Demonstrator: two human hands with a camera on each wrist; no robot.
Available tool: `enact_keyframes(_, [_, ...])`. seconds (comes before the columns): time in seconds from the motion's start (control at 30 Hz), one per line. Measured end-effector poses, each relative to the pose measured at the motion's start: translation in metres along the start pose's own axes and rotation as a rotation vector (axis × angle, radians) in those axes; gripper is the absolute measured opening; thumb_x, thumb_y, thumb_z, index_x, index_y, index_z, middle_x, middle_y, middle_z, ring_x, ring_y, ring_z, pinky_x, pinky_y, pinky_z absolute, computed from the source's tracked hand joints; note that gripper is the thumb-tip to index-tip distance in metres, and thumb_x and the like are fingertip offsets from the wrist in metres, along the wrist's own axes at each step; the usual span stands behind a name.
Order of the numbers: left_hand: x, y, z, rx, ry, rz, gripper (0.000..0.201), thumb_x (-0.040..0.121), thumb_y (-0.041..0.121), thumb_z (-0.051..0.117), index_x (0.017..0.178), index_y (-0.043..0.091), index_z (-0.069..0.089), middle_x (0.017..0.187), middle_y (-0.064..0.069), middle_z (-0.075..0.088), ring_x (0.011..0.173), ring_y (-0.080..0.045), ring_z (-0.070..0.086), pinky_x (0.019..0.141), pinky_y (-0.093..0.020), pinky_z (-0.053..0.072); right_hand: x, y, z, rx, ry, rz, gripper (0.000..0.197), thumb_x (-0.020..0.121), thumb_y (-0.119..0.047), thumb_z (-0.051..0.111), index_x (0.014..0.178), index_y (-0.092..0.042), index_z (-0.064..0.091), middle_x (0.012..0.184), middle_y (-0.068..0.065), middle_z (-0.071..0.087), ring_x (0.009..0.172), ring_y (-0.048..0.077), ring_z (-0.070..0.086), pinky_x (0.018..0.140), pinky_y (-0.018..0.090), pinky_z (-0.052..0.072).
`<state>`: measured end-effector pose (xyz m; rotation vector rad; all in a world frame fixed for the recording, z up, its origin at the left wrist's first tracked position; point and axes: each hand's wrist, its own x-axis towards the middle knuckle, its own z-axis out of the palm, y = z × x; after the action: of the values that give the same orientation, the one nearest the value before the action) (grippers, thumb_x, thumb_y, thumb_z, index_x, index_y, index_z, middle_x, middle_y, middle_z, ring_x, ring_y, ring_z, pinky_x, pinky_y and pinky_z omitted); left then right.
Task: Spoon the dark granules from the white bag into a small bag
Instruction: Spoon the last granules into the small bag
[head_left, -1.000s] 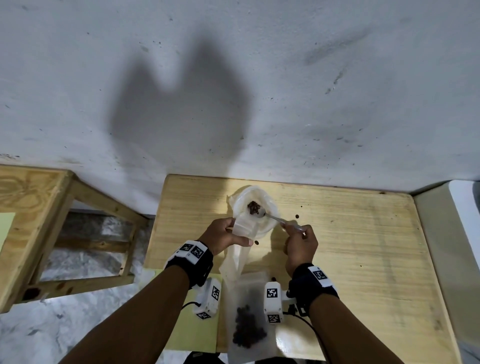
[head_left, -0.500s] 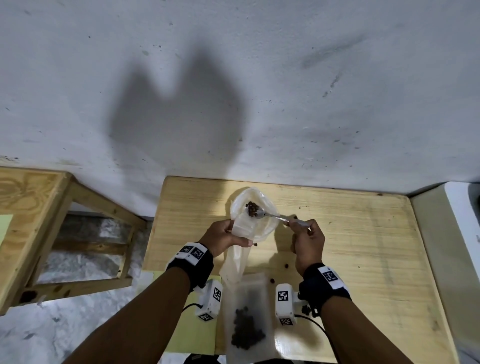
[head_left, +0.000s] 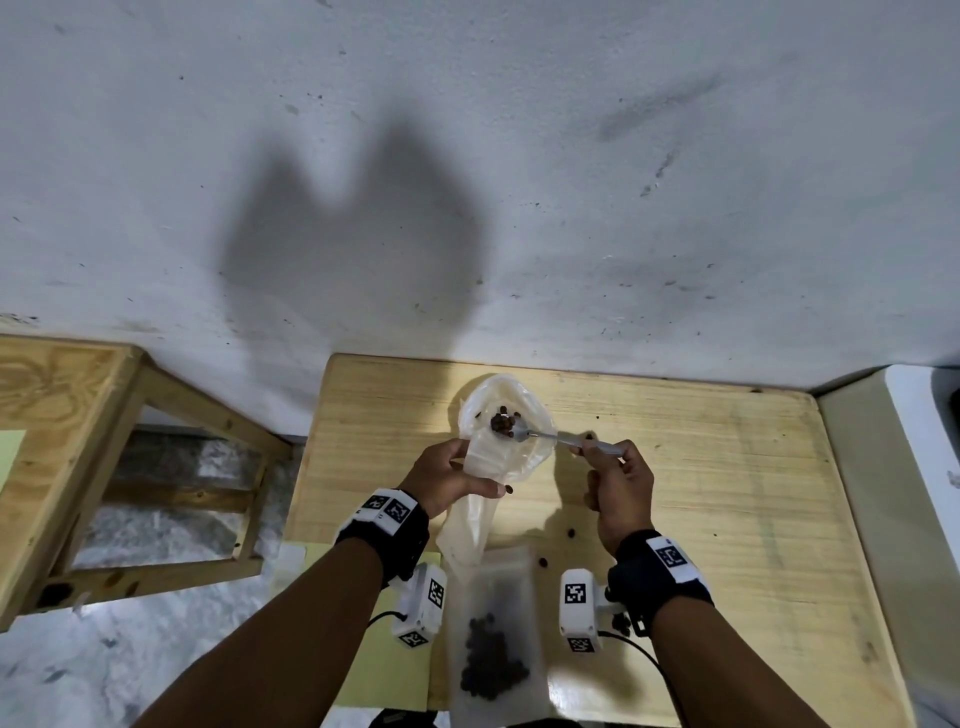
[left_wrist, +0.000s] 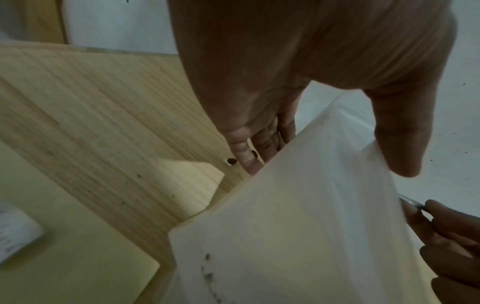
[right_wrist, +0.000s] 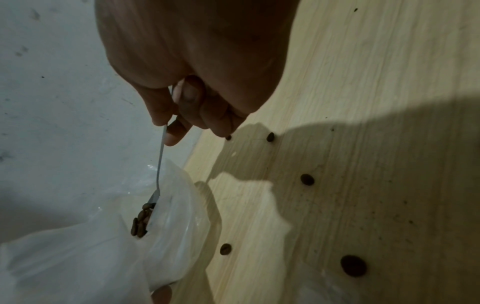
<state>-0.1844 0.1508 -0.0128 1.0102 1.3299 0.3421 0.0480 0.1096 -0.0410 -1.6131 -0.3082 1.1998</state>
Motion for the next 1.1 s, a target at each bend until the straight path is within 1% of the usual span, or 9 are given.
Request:
enact_keyframes(0.17, [0.002, -0.005, 0.001, 0.088, 0.062, -0.003, 0.076, 0.055, 0.024, 0.094, 0.123, 0.026, 0.059, 0.113, 0.008, 0.069, 0.103, -0.012, 0.066, 0.087, -0.028, 0.052, -0.006, -0.002, -0.003, 0.010, -0.026, -0.006, 0.037, 0.088, -0.014, 0.073, 0.063, -0.025, 0.048, 0.083, 0.016, 0.045, 0.047, 0.012, 0.026, 0.044, 0.023, 0.020])
enact_keyframes(0.27, [0.003, -0.005, 0.001, 0.122, 0.084, 0.004, 0.077, 0.057, 0.023, 0.093, 0.124, 0.026, 0.057, 0.116, 0.010, 0.065, 0.105, -0.011, 0.062, 0.084, -0.025, 0.049, -0.008, -0.008, -0.005, 0.020, -0.033, -0.018, 0.037, 0.089, -0.014, 0.072, 0.063, -0.025, 0.048, 0.083, 0.017, 0.045, 0.047, 0.011, 0.025, 0.046, 0.025, 0.018])
enact_keyframes(0.4, [0.005, -0.008, 0.001, 0.131, 0.091, 0.007, 0.084, 0.046, 0.032, 0.094, 0.121, 0.028, 0.059, 0.116, 0.010, 0.066, 0.105, -0.013, 0.063, 0.089, -0.031, 0.053, -0.010, -0.017, -0.009, -0.012, -0.046, -0.049, 0.037, 0.089, -0.014, 0.072, 0.068, -0.022, 0.043, 0.065, 0.008, 0.036, 0.045, 0.011, 0.022, 0.049, 0.026, 0.018])
enact_keyframes(0.73, [0.007, -0.014, 0.002, 0.166, 0.075, 0.002, 0.091, 0.048, 0.022, 0.096, 0.130, 0.019, 0.057, 0.121, 0.008, 0.065, 0.112, -0.014, 0.060, 0.088, -0.026, 0.050, -0.015, -0.035, -0.018, -0.010, -0.076, -0.121, 0.037, 0.091, -0.008, 0.068, 0.064, -0.021, 0.045, 0.061, 0.006, 0.036, 0.046, 0.012, 0.023, 0.047, 0.024, 0.022])
enact_keyframes(0.83, [0.007, -0.013, 0.003, 0.171, 0.089, 0.007, 0.090, 0.049, 0.022, 0.096, 0.130, 0.019, 0.057, 0.122, 0.007, 0.063, 0.111, -0.014, 0.059, 0.086, -0.024, 0.048, -0.016, -0.038, -0.018, -0.041, -0.132, -0.211, 0.037, 0.090, -0.005, 0.067, 0.068, -0.017, 0.040, 0.070, 0.021, 0.040, 0.046, 0.011, 0.024, 0.046, 0.022, 0.023])
enact_keyframes(0.93, [0.009, -0.012, 0.005, 0.182, 0.082, -0.001, 0.093, 0.047, 0.025, 0.096, 0.130, 0.020, 0.057, 0.125, 0.008, 0.062, 0.112, -0.014, 0.059, 0.088, -0.026, 0.049, -0.023, -0.043, -0.009, -0.207, -0.217, -0.348, 0.037, 0.085, -0.015, 0.073, 0.071, -0.012, 0.039, 0.079, 0.034, 0.048, 0.054, 0.020, 0.040, 0.051, 0.025, 0.034])
enact_keyframes(1.0, [0.009, -0.012, 0.006, 0.194, 0.081, -0.004, 0.097, 0.043, 0.030, 0.096, 0.131, 0.021, 0.056, 0.126, 0.008, 0.061, 0.114, -0.015, 0.058, 0.093, -0.029, 0.050, -0.029, -0.048, -0.001, -0.347, -0.279, -0.420, 0.038, 0.085, -0.013, 0.075, 0.067, -0.024, 0.044, 0.079, 0.025, 0.062, 0.056, 0.027, 0.047, 0.056, 0.030, 0.037])
enact_keyframes(1.07, [0.009, -0.012, 0.006, 0.197, 0.082, -0.003, 0.100, 0.041, 0.033, 0.095, 0.132, 0.021, 0.056, 0.127, 0.007, 0.061, 0.115, -0.015, 0.058, 0.093, -0.029, 0.050, -0.034, -0.051, 0.005, -0.425, -0.295, -0.469, 0.041, 0.087, -0.007, 0.074, 0.065, -0.028, 0.046, 0.080, 0.008, 0.072, 0.052, 0.021, 0.043, 0.051, 0.028, 0.036])
enact_keyframes(1.1, [0.009, -0.013, 0.006, 0.194, 0.087, 0.002, 0.099, 0.042, 0.031, 0.095, 0.132, 0.020, 0.055, 0.127, 0.007, 0.060, 0.116, -0.015, 0.057, 0.093, -0.029, 0.049, -0.035, -0.053, 0.007, -0.420, -0.276, -0.492, 0.042, 0.087, -0.005, 0.074, 0.064, -0.030, 0.048, 0.080, 0.007, 0.073, 0.053, 0.019, 0.043, 0.050, 0.027, 0.035])
